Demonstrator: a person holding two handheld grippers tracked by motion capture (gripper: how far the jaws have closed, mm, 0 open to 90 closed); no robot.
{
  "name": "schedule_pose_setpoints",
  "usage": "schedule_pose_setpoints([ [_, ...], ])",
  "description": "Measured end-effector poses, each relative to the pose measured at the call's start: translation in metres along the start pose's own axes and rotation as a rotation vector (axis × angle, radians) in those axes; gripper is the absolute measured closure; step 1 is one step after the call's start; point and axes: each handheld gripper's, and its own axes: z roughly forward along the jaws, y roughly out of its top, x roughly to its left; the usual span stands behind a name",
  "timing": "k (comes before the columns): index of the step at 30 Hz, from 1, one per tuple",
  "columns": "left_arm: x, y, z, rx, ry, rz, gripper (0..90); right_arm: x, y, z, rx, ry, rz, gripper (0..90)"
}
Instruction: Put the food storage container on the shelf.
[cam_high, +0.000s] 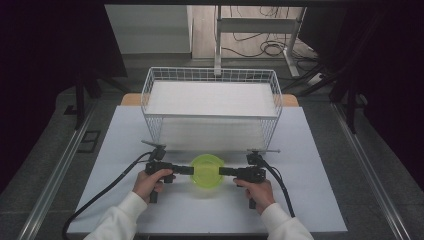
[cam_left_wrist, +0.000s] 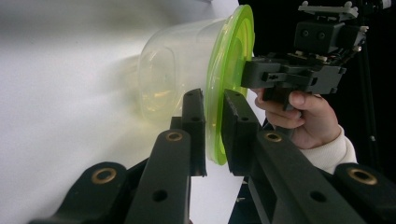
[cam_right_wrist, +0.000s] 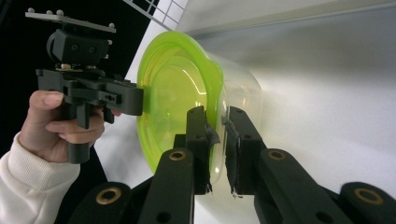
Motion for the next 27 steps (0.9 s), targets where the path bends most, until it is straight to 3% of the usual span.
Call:
schedule_pose_setpoints([
  [18,-0.016,0.0,-0.01,-0.042,-0.009,0.033,82.3,0.016,0.008,-0.011,-0.027,0.021,-0.074,80.6],
  [27,-0.026,0.003,-0.015,-0.051,-0.01,0.054,82.4,0.023,0.013,-0.017,-0.031,0.036,-0.081,80.7],
])
